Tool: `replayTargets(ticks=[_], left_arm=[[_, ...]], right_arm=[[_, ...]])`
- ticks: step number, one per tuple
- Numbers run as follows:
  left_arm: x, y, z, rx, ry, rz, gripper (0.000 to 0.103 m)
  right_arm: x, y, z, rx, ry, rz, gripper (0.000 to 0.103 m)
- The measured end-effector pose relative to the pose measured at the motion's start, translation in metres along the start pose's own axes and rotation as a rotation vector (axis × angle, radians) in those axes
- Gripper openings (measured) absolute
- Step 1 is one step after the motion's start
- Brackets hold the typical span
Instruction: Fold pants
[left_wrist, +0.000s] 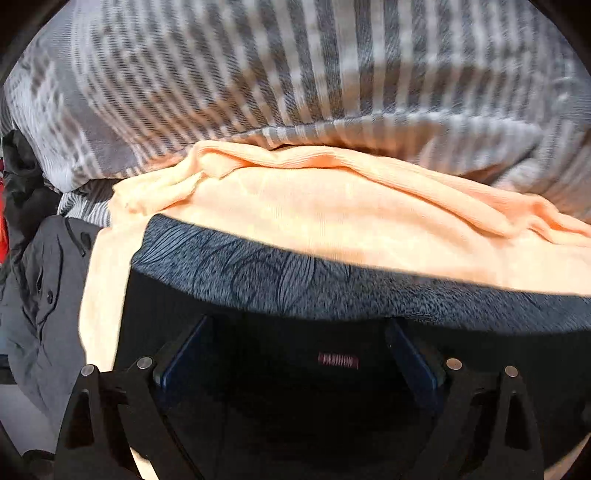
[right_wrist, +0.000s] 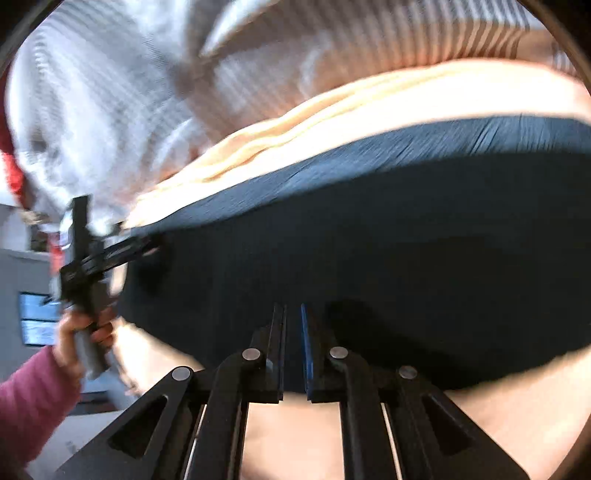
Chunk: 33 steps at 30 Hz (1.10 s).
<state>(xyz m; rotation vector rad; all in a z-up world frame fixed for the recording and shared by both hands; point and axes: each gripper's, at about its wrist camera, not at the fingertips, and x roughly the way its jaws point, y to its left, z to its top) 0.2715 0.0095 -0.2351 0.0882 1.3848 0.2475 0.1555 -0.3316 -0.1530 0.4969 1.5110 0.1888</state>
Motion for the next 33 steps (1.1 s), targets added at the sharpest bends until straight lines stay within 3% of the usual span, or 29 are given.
replayTargets(ticks=[1,3,4,7,10,14,17,20,23,26,28,33], left_arm=[[0.002,0.001,0.005,-0.019,-0.014,0.010,0.096],[0.011,0.005,0.015,-0.043,0.004,0.052,0.096],[0.014,0.008,0.019,-0.054,0.011,0.068,0.096],[0.008,0.017,0.026,-0.073,0.020,0.076,0.096],[-0.020,0.014,0.016,-0.025,0.000,0.039,0.096],[-0.059,-0.022,-0.019,0.091,-0.013,-0.051,0.096],[-0.084,-0.078,-0.049,0.155,0.018,-0.166,0.096],[-0.090,-0.132,-0.068,0.228,0.017,-0.235,0.096],[-0.087,-0.191,-0.081,0.294,0.021,-0.243,0.096],[-0.067,-0.230,-0.093,0.348,0.053,-0.165,0.097],[-0.068,-0.226,-0.092,0.306,0.033,-0.167,0.100],[-0.076,-0.218,-0.084,0.262,0.105,-0.145,0.100]], right_arm=[[0.006,-0.013,0.005,0.034,0.008,-0.008,0.003],[0.003,-0.030,0.005,0.115,-0.003,0.065,0.003],[-0.001,-0.034,0.005,0.131,-0.011,0.061,0.003],[-0.022,-0.037,-0.001,0.111,-0.055,-0.032,0.006],[-0.043,-0.040,-0.007,0.110,-0.094,-0.058,0.013],[-0.058,-0.051,-0.016,0.130,-0.102,-0.067,0.019],[-0.060,-0.058,-0.011,0.138,-0.119,-0.091,0.019],[-0.076,-0.079,-0.008,0.144,-0.146,-0.127,0.019],[-0.087,-0.112,-0.003,0.162,-0.157,-0.168,0.019],[-0.104,-0.156,-0.006,0.223,-0.171,-0.223,0.019],[-0.119,-0.182,-0.013,0.286,-0.197,-0.251,0.019],[-0.172,-0.249,-0.035,0.503,-0.311,-0.283,0.019]])
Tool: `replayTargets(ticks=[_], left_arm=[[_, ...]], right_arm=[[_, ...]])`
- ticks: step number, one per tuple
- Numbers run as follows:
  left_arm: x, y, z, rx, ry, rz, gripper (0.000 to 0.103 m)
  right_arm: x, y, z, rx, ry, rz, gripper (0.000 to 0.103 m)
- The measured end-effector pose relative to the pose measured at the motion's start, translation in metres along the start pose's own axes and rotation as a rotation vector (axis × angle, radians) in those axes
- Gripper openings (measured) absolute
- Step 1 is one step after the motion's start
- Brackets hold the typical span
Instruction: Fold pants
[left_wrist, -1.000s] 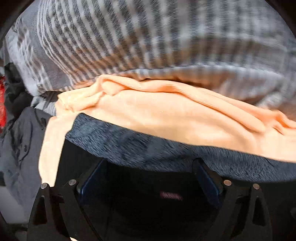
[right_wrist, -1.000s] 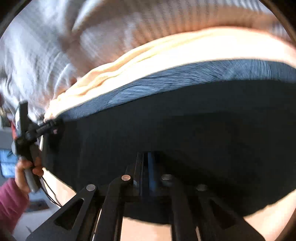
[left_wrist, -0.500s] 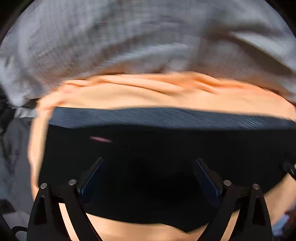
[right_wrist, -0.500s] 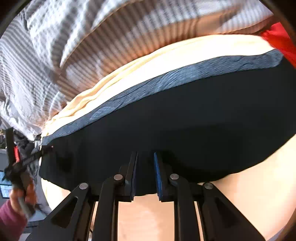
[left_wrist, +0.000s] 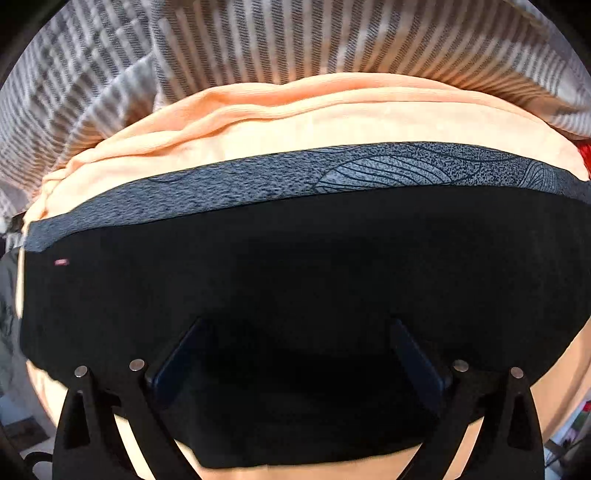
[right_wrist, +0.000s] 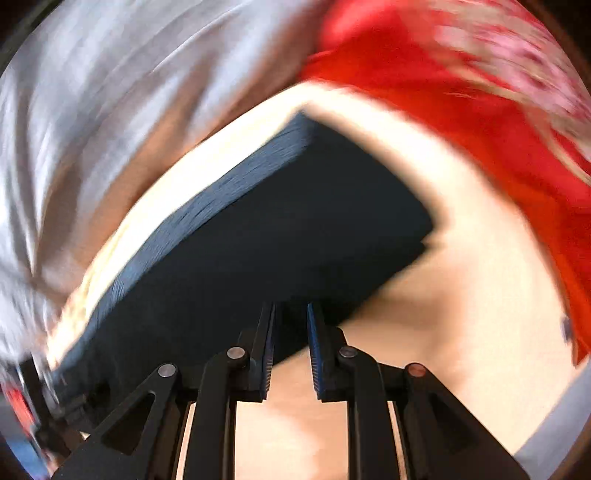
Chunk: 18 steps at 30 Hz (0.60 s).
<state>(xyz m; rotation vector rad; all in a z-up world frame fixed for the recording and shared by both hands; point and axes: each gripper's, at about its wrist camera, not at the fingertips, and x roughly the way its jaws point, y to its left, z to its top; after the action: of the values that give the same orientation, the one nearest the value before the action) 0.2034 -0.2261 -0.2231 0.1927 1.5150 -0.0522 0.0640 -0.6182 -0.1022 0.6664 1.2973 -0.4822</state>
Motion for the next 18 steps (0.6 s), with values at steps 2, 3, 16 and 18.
replayTargets(ticks=[2,3,16,18], left_arm=[[-0.015,-0.005,0.003,-0.004,-0.033,0.002,0.100],[-0.024,-0.011,0.006,-0.006,-0.049,-0.006,0.100],[-0.018,-0.118,0.015,0.015,-0.060,-0.024,0.101],[-0.015,-0.110,0.010,-0.010,-0.061,-0.041,0.103]], right_arm=[[-0.009,-0.008,0.011,0.008,-0.036,0.030,0.019],[-0.012,-0.008,0.020,-0.005,-0.049,0.050,0.019],[0.039,0.015,0.100,-0.075,-0.025,0.061,0.013],[0.020,0.011,0.090,-0.094,-0.040,0.096,0.016]])
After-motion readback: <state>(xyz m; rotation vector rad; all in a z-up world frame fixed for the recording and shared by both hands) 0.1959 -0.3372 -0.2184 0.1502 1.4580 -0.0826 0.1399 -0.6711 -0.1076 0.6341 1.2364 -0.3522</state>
